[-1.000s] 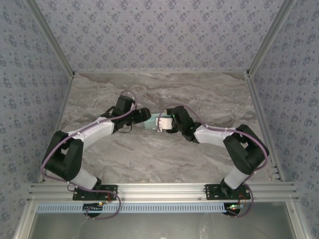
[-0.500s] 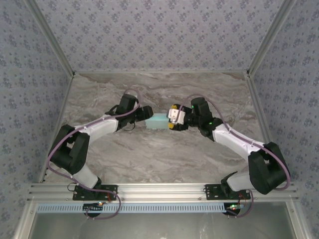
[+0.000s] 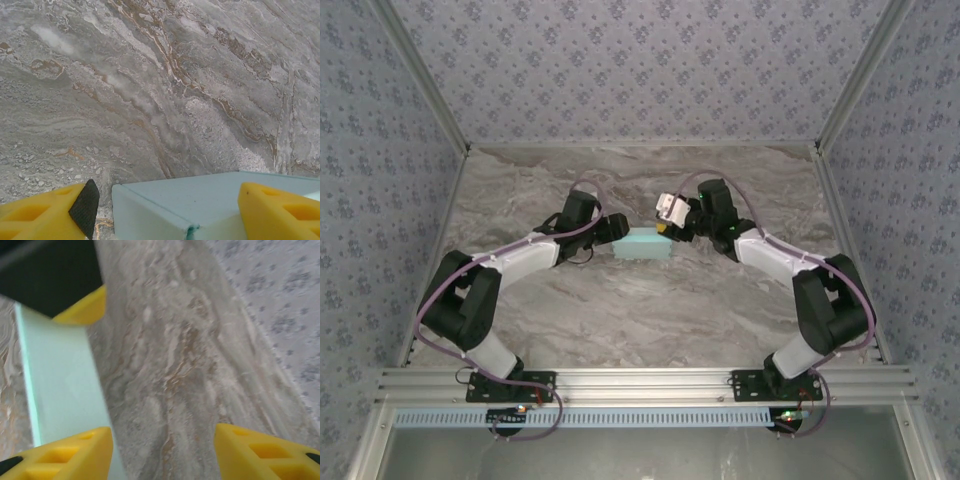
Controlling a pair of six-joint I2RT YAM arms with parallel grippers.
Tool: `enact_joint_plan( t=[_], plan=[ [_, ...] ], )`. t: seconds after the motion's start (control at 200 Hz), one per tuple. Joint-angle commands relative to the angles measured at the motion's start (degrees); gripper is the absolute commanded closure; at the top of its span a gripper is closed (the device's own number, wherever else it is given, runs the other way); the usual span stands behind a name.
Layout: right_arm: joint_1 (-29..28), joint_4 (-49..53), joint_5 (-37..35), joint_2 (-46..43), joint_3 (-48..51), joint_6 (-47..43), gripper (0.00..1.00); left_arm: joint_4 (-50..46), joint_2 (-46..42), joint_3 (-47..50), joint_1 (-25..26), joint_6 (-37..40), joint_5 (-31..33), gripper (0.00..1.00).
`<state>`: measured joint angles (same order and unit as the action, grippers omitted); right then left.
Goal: Fold the paper box
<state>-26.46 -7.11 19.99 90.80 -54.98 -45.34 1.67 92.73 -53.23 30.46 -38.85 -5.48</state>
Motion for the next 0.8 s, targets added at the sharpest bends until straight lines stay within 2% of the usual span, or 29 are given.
enact_joint_plan(
  t=[0.0,0.08,0.145,0.24,0.41,0.6,0.795],
  plan=[
    [-0.42,10.37,-2.83,1.68,-1.71,-9.05,0.41,-10.40,2.28,3.27,0.89,3.03,2.64,0.24],
    [-1.11,8.51,-4.03,1.91,0.99,-12.08,0.41,-10.78,2.37,3.05,0.91,3.28,2.96,0.24],
    [-1.67,2.66,-6.18,3.49,4.74,-15.17,0.40,-10.43,2.37,2.99,0.83,3.58,2.31,0.24],
    [-0.97,-4.49,-7.50,5.49,7.89,-15.13,0.39,-9.61,2.03,2.87,0.86,4.11,0.43,0.24],
    [1.43,-6.38,-2.49,2.79,7.93,-13.43,0.39,-10.41,1.78,2.68,0.88,5.27,0.67,0.24],
    [2.98,-2.61,11.25,-4.65,1.98,-7.86,0.36,-9.55,0.91,3.76,0.83,5.19,2.21,0.24],
    [4.47,-1.43,10.63,-1.22,-0.65,-8.02,0.36,-9.41,0.37,4.08,0.87,5.34,2.57,0.24]
  ],
)
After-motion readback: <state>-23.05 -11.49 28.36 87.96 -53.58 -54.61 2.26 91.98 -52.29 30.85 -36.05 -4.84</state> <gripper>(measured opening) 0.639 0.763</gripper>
